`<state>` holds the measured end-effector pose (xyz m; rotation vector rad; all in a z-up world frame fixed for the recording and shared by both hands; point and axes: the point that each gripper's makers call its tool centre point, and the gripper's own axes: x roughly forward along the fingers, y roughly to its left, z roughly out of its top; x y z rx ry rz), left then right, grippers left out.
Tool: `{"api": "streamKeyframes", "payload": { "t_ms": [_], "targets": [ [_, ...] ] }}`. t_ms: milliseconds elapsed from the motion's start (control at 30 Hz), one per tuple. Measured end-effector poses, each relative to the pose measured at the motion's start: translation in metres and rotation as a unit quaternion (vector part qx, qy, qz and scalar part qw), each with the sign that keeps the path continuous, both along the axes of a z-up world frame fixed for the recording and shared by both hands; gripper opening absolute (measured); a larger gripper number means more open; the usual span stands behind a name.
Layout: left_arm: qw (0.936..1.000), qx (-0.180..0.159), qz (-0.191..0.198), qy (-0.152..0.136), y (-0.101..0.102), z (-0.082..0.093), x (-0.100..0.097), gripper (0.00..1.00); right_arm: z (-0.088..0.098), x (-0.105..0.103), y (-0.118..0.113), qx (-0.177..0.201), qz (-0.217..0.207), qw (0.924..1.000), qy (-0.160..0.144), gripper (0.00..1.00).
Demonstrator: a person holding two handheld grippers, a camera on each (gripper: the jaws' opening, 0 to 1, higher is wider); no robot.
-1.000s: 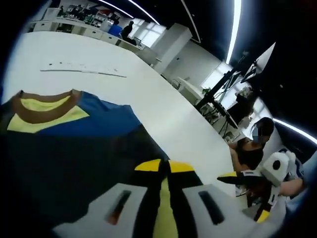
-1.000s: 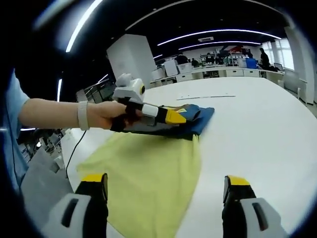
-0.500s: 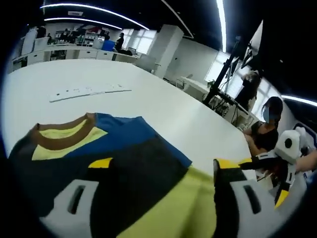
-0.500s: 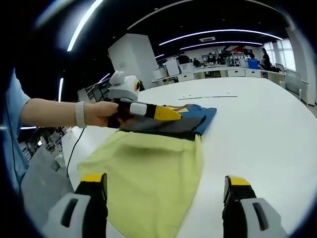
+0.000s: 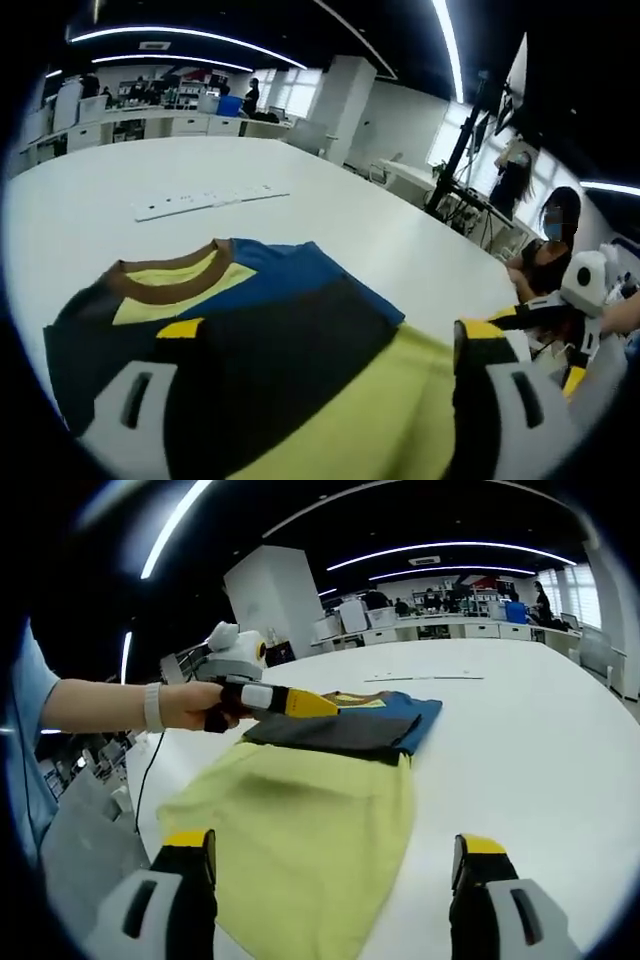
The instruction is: Fold the garment on the visible template until the final outline fits inside the template.
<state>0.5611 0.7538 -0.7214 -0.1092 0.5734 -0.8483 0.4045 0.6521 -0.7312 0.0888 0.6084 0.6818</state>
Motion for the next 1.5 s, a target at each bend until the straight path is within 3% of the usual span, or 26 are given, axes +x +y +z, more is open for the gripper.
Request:
{"api": "streamKeyframes", "payload": {
  "t_ms": [567, 767, 1167, 1500],
  "targets": [
    [0.9979, 0.000, 0.061, -0.020, 0.070, 0.015, -0.027, 0.98, 0.005, -0.002, 0.005, 0.004, 0.012, 0.9999, -0.009, 0.99],
    [0.9961, -0.001, 0.085, -0.022, 0.091, 0.021, -0.046, 0.97, 0.008, -0.003, 0.006, 0.005, 0.016, 0.9998, -0.011, 0.98],
    [0.9919, 0.018, 0.125, -0.012, 0.134, 0.013, -0.089, 0.96, 0.014, -0.001, 0.001, 0.010, 0.011, 0.9997, -0.020, 0.97],
    [0.9875, 0.026, 0.155, -0.005, 0.164, 0.009, -0.111, 0.96, 0.015, -0.004, 0.002, 0.006, 0.020, 0.9995, -0.024, 0.97]
  ]
}}
